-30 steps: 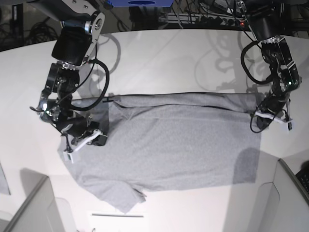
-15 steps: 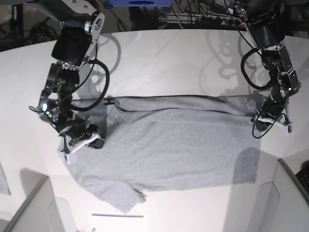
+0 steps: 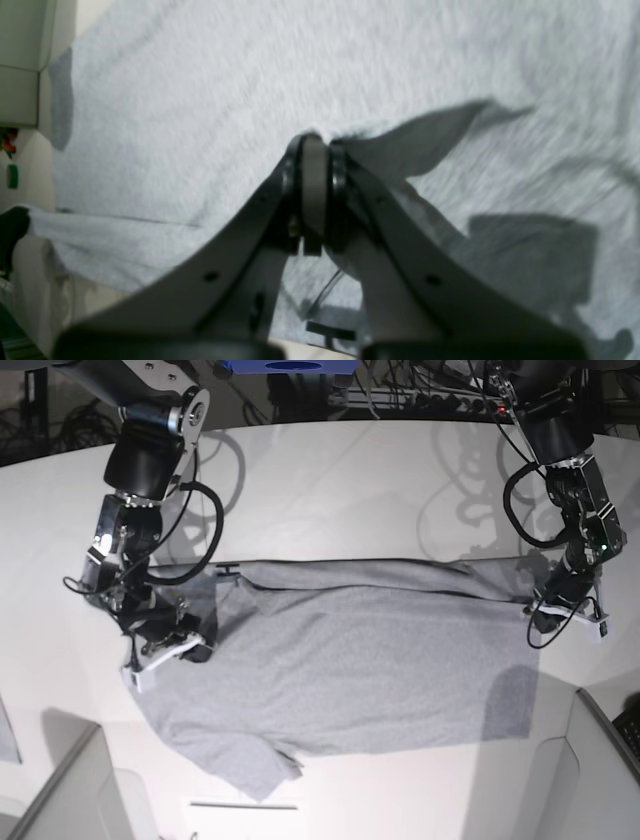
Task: Fold the T-shirt properly
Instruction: 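Pull the held shoulder edge back toward the arms' bases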
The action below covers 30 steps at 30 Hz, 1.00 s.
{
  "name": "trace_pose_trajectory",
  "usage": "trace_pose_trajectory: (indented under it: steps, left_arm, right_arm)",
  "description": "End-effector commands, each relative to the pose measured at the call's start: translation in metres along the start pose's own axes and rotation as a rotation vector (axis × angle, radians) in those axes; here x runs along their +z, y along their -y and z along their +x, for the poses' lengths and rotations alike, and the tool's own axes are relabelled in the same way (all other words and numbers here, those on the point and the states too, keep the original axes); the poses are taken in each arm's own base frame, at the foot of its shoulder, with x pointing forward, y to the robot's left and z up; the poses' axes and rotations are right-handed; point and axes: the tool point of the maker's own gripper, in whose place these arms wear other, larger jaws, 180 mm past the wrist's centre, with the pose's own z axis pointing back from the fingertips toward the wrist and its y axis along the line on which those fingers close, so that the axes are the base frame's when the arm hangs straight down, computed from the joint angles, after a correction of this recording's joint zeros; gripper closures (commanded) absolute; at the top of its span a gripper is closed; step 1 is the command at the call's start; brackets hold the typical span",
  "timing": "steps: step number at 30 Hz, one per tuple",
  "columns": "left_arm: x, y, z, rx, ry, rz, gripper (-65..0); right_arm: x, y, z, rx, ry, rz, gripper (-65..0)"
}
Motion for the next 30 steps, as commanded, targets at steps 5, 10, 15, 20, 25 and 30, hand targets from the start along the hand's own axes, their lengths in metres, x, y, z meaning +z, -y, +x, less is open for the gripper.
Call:
trace_pose_trajectory:
  steps: [5,10,15,20,25,30]
  left_arm:
    - [0.0,0.009,0.035,-0.011,0.083,-0.023,0.0]
    - [-0.007,0.006,0.035,0.021,0.075,-0.021,-10.9]
    - [-0.019,0.004,0.032,0.074,0.052,-0.023,-36.7]
    - [-0.021,0.015,0.055,0.077,0.097,-0.046,-50.2]
    - [0.007,-0.002,0.097,0.244,0.267,-0.088,-50.5]
    - [0.047,-0.001,0.079,0.261,0.269,-0.163,-50.2]
  right_arm:
    - [0.003,-0.015,0.033,0.019,0.073,0.035,0.0]
    - [0.003,-0.01,0.036,-0.023,0.083,0.009,-30.5]
    - [0.003,-0.006,0.041,-0.065,0.107,-0.016,-34.8]
    - [0.009,-0.001,0.054,-0.076,0.169,-0.023,-34.8]
    - [0.041,0.031,0.067,-0.161,0.285,-0.081,-34.7]
    - [0.082,0.047,0.055,-0.195,0.379,-0.149,-34.7]
